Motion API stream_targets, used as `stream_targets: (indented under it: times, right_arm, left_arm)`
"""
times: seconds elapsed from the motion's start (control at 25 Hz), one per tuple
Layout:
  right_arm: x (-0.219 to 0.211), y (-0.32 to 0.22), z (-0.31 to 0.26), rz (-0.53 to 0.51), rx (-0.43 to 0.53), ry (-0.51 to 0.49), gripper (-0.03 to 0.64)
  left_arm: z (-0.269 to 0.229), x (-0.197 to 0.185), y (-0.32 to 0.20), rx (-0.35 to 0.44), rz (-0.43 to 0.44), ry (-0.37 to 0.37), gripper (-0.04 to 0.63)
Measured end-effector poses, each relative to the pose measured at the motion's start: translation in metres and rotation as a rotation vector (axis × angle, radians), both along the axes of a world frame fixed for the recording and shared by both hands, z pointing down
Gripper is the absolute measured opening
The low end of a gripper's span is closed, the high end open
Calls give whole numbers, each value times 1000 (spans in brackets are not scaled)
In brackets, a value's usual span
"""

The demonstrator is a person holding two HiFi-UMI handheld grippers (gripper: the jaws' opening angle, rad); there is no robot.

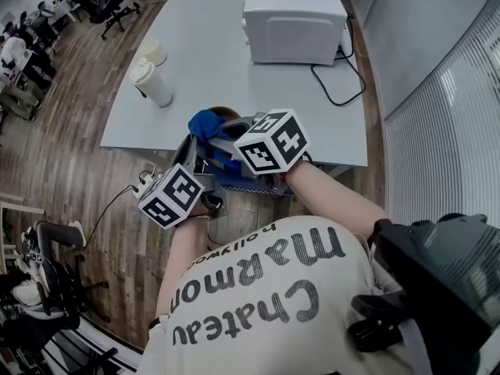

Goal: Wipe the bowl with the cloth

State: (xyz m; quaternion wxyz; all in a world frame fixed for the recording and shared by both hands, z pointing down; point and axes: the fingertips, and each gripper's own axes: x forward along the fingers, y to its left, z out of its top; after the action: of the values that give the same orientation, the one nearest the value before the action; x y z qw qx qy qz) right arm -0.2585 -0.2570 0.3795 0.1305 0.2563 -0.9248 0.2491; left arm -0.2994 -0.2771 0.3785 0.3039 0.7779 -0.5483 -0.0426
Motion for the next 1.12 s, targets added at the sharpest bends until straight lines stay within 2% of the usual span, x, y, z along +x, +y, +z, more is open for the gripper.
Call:
stream_targets:
  times: [0.12, 0.24, 0.4, 0.56, 0.72, 1.12]
  right_arm:
    - [-11, -2, 3, 5, 68, 59, 49]
    - [-25, 1, 1, -16, 135, 77, 49]
    - [-29, 1, 12, -42, 165, 179, 49]
    - [-21, -4, 21, -25, 181, 250, 49]
    - [-14, -12, 17, 2, 251, 330, 49]
    - [-4, -24, 7, 34, 343, 423, 49]
  left_arm:
    - [-6, -11, -10, 12, -47, 90, 94]
    - [-12, -20, -15, 24, -60, 127, 94]
    - [-13, -29, -17, 34, -48, 115, 92]
    - [-10, -36, -18, 28, -41, 127, 91]
    - [-10, -41, -14, 22, -3, 111, 91]
    - [-1, -41, -9, 6, 67, 108, 91]
